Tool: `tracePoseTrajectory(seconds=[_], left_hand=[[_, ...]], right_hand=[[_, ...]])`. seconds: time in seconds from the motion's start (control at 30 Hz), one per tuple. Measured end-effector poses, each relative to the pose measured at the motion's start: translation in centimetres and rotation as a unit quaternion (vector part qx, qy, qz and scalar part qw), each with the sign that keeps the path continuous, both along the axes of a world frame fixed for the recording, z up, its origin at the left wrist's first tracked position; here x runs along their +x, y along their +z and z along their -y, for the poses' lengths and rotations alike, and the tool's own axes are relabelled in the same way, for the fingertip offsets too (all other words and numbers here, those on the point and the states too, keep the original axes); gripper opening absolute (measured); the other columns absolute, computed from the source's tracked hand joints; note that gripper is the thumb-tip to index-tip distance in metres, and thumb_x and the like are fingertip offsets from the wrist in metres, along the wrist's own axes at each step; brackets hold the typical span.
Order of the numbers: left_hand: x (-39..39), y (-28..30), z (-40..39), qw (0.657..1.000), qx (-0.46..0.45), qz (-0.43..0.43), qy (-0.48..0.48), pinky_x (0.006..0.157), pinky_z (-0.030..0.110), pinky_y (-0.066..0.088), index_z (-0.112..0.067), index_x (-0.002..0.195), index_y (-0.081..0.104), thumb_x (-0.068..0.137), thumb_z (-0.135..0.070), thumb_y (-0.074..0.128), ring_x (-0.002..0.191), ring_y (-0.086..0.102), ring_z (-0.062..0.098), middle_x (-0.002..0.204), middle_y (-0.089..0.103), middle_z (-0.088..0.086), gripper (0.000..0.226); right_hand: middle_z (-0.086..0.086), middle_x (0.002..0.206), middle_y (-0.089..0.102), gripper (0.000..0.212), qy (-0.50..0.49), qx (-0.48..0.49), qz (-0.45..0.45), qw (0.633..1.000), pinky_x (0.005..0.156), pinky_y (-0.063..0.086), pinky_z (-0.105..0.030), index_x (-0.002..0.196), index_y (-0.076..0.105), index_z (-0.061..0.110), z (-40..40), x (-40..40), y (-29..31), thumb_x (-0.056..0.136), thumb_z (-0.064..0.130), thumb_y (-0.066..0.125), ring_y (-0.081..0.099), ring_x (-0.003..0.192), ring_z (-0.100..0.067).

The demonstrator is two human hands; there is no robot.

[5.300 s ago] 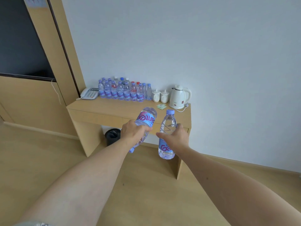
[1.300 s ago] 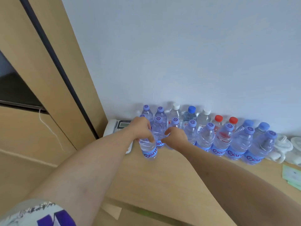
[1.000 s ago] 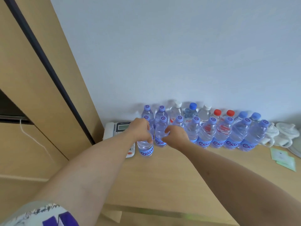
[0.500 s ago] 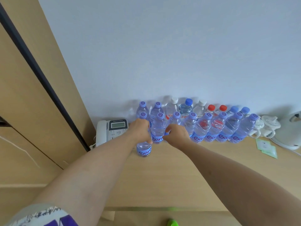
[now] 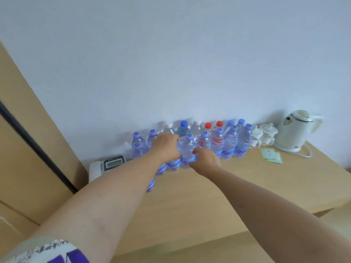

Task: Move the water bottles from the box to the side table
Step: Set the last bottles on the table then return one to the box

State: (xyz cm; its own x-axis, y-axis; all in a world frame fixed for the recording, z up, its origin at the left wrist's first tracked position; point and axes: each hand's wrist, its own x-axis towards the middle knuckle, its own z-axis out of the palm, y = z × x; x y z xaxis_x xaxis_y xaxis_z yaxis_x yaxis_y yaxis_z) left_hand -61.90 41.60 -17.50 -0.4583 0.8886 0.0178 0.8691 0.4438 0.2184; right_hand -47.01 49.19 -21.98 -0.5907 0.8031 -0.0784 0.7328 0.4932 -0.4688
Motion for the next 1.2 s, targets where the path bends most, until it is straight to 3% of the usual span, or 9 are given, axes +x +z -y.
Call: tracePoseTrajectory(seconds=[0.2, 0.33, 0.5, 0.6, 0.73, 0.93, 1.1, 1.2], left_hand=[[13.8, 0.7, -6.5, 0.994, -0.007, -0.015, -0.110, 0.089, 0.038, 0.050, -0.024, 0.128, 0.059, 0.077, -0.043, 0.080, 0.122, 0.054, 0.030, 0.128, 0.058, 0.006, 0.059], [26.7, 0.3, -10.5, 0.981, -0.014, -0.007, -0.193, 0.097, 0.041, 0.049, -0.027, 0.139, 0.053, 0.077, -0.046, 0.080, 0.129, 0.048, 0.029, 0.138, 0.053, 0.006, 0.070], [44.3, -0.7, -13.5, 0.949, -0.018, -0.018, -0.315, 0.103, 0.044, 0.046, -0.028, 0.146, 0.047, 0.080, -0.051, 0.076, 0.136, 0.042, 0.029, 0.145, 0.050, 0.005, 0.076], [54.5, -1.0, -13.8, 0.916, -0.029, -0.015, -0.399, 0.101, 0.043, 0.045, -0.027, 0.142, 0.049, 0.081, -0.048, 0.073, 0.135, 0.041, 0.029, 0.143, 0.049, 0.005, 0.070], [67.2, -1.2, -13.9, 0.861, -0.033, -0.011, -0.508, 0.102, 0.040, 0.041, -0.028, 0.141, 0.048, 0.083, -0.050, 0.072, 0.135, 0.037, 0.026, 0.143, 0.046, 0.004, 0.067], [85.7, -1.7, -12.7, 0.774, -0.018, -0.013, -0.633, 0.101, 0.041, 0.044, -0.030, 0.141, 0.051, 0.082, -0.048, 0.074, 0.131, 0.044, 0.027, 0.141, 0.051, 0.003, 0.066], [100.5, -4.0, -12.4, 0.700, -0.022, -0.001, -0.714, 0.105, 0.043, 0.044, -0.031, 0.145, 0.049, 0.082, -0.043, 0.077, 0.136, 0.043, 0.027, 0.145, 0.050, 0.003, 0.070], [109.7, -4.6, -13.5, 0.672, -0.023, 0.002, -0.740, 0.104, 0.044, 0.044, -0.032, 0.145, 0.047, 0.081, -0.044, 0.078, 0.137, 0.042, 0.028, 0.148, 0.048, 0.005, 0.072]], right_hand=[[-0.005, 0.131, 0.055, 0.052, -0.106, 0.026, 0.030, 0.994, 0.098, 0.041, -0.041, 0.136, 0.053, 0.028, -3.3, 15.0, 1.0, 0.087, 0.035, 0.070, 0.051, 0.127, -0.030], [-0.003, 0.136, 0.053, 0.060, -0.188, 0.041, 0.055, 0.980, 0.098, 0.039, -0.044, 0.145, 0.047, 0.028, -3.8, 27.9, 0.8, 0.089, 0.034, 0.068, 0.047, 0.128, -0.030], [-0.005, 0.134, 0.054, 0.057, -0.298, 0.049, 0.091, 0.949, 0.097, 0.038, -0.046, 0.140, 0.050, 0.027, -2.6, 44.6, 0.7, 0.086, 0.035, 0.068, 0.046, 0.125, -0.032], [-0.007, 0.134, 0.053, 0.062, -0.376, 0.034, 0.099, 0.921, 0.099, 0.040, -0.046, 0.142, 0.049, 0.027, -0.7, 54.3, 0.9, 0.083, 0.033, 0.068, 0.045, 0.126, -0.033], [-0.005, 0.133, 0.053, 0.059, -0.477, 0.014, 0.096, 0.874, 0.086, 0.034, -0.041, 0.139, 0.048, 0.027, 2.4, 65.6, 0.5, 0.084, 0.031, 0.069, 0.046, 0.122, -0.032], [-0.005, 0.139, 0.051, 0.061, -0.617, -0.008, 0.089, 0.782, 0.103, 0.036, -0.046, 0.143, 0.047, 0.030, 6.8, 80.3, -0.4, 0.086, 0.028, 0.069, 0.043, 0.128, -0.032], [-0.005, 0.143, 0.048, 0.063, -0.694, -0.020, 0.092, 0.713, 0.103, 0.036, -0.047, 0.147, 0.043, 0.031, 8.0, 92.3, -2.0, 0.089, 0.029, 0.070, 0.042, 0.130, -0.031], [-0.005, 0.143, 0.047, 0.060, -0.734, -0.034, 0.088, 0.673, 0.103, 0.035, -0.047, 0.144, 0.045, 0.031, 8.2, 100.2, -2.0, 0.089, 0.028, 0.068, 0.041, 0.130, -0.031]])
